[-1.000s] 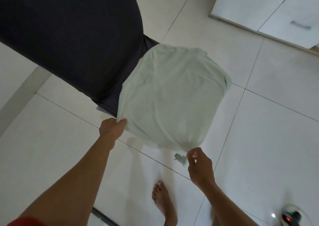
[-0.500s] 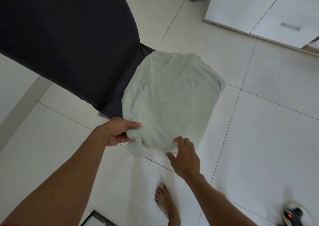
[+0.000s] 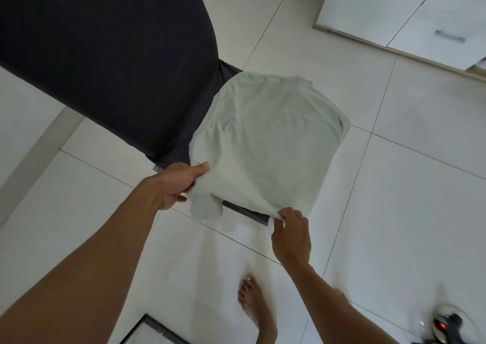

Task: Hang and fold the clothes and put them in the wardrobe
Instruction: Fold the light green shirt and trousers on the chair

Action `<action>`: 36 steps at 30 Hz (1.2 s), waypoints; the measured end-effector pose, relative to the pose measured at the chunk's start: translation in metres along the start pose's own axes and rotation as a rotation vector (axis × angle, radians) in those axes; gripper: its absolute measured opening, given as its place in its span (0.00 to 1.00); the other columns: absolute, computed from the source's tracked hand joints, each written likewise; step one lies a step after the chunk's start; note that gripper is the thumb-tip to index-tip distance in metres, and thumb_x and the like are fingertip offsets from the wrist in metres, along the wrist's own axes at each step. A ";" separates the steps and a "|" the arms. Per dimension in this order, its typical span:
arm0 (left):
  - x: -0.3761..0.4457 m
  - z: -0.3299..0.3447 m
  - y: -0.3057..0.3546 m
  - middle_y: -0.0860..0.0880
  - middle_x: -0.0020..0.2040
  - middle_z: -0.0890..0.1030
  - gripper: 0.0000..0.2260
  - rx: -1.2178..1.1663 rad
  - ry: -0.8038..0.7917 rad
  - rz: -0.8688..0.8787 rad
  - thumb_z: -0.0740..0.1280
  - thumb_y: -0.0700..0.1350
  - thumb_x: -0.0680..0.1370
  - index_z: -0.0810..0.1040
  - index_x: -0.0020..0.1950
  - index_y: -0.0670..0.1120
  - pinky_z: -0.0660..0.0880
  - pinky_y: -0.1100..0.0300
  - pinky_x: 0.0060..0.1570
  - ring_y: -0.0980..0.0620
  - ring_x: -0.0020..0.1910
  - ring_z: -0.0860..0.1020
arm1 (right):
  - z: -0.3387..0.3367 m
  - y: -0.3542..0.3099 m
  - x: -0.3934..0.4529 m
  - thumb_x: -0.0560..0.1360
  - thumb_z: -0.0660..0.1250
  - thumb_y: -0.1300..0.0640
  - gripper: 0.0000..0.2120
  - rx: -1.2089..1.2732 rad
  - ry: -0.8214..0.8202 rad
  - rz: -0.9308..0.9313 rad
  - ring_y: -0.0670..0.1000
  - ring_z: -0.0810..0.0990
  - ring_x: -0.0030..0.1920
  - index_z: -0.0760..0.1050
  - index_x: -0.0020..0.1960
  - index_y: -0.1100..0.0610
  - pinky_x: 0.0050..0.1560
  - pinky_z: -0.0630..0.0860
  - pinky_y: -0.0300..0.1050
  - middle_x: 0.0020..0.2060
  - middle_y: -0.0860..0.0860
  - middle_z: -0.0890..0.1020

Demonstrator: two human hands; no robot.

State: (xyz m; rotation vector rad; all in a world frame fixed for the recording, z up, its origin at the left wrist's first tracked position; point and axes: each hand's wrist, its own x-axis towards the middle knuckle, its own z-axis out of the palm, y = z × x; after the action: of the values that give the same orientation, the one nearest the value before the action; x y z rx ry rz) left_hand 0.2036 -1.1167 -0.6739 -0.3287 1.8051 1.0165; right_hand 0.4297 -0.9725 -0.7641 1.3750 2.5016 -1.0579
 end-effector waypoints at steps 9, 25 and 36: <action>0.012 0.016 0.001 0.44 0.51 0.85 0.14 -0.233 0.086 -0.034 0.68 0.52 0.80 0.79 0.59 0.44 0.80 0.50 0.46 0.43 0.49 0.84 | -0.017 0.009 0.018 0.75 0.63 0.40 0.17 0.056 -0.112 -0.172 0.51 0.70 0.46 0.67 0.46 0.54 0.38 0.69 0.47 0.40 0.44 0.72; -0.001 0.005 0.000 0.45 0.48 0.82 0.07 -0.125 0.158 -0.100 0.63 0.48 0.83 0.76 0.55 0.44 0.78 0.53 0.44 0.46 0.44 0.81 | -0.043 0.041 -0.002 0.70 0.56 0.71 0.12 -0.012 -0.050 0.394 0.58 0.76 0.39 0.71 0.48 0.59 0.38 0.76 0.50 0.37 0.52 0.74; 0.000 0.007 0.011 0.43 0.45 0.80 0.14 -0.055 0.242 -0.157 0.63 0.45 0.83 0.72 0.65 0.38 0.77 0.55 0.37 0.46 0.40 0.80 | -0.089 0.077 0.042 0.78 0.60 0.65 0.11 -0.008 -0.336 0.020 0.46 0.76 0.39 0.73 0.46 0.50 0.35 0.68 0.35 0.41 0.49 0.80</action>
State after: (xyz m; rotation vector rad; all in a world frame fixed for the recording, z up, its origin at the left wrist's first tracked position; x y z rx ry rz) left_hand 0.2017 -1.1045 -0.6695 -0.6401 1.9340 0.9487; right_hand 0.4854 -0.8613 -0.7540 1.1088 2.2425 -1.1628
